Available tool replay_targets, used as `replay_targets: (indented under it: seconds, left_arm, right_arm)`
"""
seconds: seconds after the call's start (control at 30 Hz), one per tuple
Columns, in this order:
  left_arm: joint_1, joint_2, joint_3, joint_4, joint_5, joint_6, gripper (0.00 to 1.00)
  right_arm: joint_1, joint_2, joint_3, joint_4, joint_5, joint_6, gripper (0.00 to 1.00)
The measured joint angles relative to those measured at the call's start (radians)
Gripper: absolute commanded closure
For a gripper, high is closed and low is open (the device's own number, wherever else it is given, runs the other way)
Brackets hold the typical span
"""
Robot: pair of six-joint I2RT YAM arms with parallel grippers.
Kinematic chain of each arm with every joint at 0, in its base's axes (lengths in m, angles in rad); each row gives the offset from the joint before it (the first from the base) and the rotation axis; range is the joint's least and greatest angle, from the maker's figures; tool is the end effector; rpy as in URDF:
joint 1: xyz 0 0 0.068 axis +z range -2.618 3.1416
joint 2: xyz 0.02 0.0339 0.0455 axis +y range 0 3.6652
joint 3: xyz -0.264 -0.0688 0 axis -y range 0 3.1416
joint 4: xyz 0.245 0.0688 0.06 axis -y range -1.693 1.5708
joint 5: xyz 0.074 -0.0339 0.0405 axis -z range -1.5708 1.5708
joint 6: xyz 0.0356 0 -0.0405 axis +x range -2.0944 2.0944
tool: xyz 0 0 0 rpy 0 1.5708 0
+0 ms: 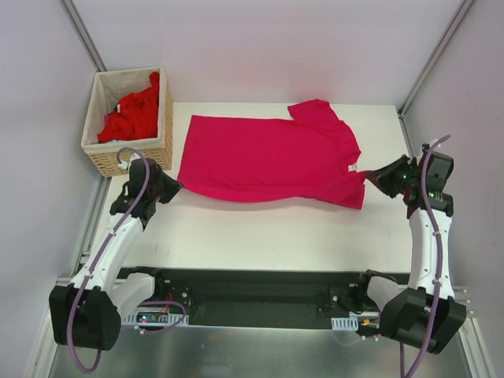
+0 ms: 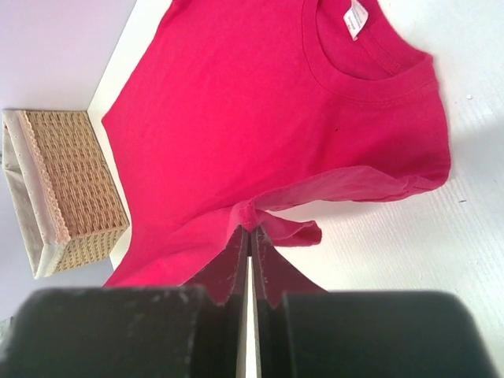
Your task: Fold and stack the t-shirts
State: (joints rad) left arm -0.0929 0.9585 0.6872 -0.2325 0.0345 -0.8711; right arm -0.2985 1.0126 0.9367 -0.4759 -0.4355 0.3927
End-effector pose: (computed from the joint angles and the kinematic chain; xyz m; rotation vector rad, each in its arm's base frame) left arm 0.2153 -0.0213 0.2688 -0.7897 1.9834 -0.6171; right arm 0.2142 -0.0502 0.3230 0.4653 2.0557 0.5173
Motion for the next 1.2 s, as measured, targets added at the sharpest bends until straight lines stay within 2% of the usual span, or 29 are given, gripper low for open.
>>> replay_targets:
  seconds: [0.53,1.2]
  left_arm:
    - [0.0,0.305,0.109,0.039,-0.105,0.023,1.0]
    - [0.016,0.392,0.151,0.073,-0.122,0.04,1.0]
  right_arm:
    - [0.121,0.234,0.036,0.085,0.02,0.009,0.99]
    - [0.122,0.417,0.162,0.136,0.031,0.011,0.99]
